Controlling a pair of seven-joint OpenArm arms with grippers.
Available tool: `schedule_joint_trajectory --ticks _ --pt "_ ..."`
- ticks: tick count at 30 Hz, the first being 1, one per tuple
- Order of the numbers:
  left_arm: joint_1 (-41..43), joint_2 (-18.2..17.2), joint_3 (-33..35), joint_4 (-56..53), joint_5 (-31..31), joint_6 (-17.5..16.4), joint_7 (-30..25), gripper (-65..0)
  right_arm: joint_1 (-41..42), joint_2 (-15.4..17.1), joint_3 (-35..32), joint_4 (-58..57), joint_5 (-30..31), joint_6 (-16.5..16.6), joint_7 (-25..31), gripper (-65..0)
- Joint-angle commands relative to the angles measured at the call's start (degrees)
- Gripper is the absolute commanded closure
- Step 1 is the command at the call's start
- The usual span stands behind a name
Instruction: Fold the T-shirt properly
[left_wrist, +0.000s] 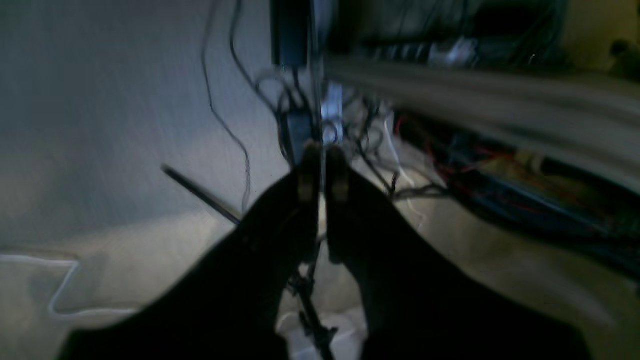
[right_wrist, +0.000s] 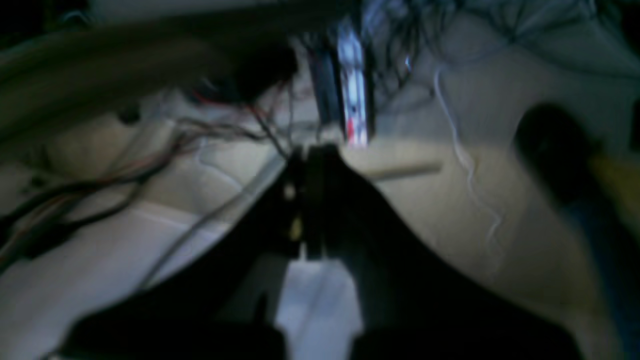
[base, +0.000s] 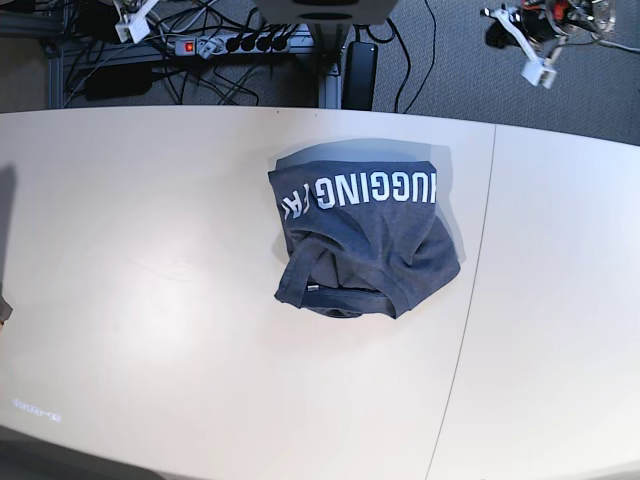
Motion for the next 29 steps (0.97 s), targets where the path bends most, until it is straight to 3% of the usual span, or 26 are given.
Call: schedule_joint_trajectory --ticks 1,3,10,14,17,25,29 --pt "-1.29 -0.61 1.42 -2.78 0.72 -0.3 -1.95 -3.0 1.75 0.48 0.33 -3.87 -0.55 0.46 0.87 0.0" --pt "-4.83 -0.59 5.4 -10.29 3.43 0.46 -5.25 -3.0 6.97 0.48 0.33 -13.25 -3.32 -0.07 1.92 0.0" --pt "-20.52 2.29 19.26 -37.29 15.02 17.53 -15.06 -3.0 27.1 -0.24 0.24 -39.89 -8.7 -1.01 4.35 0.0" --pt "-28.5 5.53 25.49 -47.98 14.97 18.05 -17.33 -2.9 34.34 -2.05 0.24 -45.72 -11.82 -2.78 4.9 0.0" --pt "-32.3 7.52 29.07 -50.05 14.91 18.08 -16.26 -3.0 36.89 -3.23 0.26 -45.46 -12.9 -2.91 5.92 0.0" --pt "-34.29 7.72 31.78 -49.66 14.91 18.05 -14.86 -3.0 37.51 -3.67 0.26 -40.24 -12.0 -2.67 -6.38 0.0" --pt "-34.12 7.39 31.78 -49.66 14.25 18.03 -14.86 -3.0 37.42 -3.37 0.26 -40.06 -12.0 -2.69 -6.19 0.0"
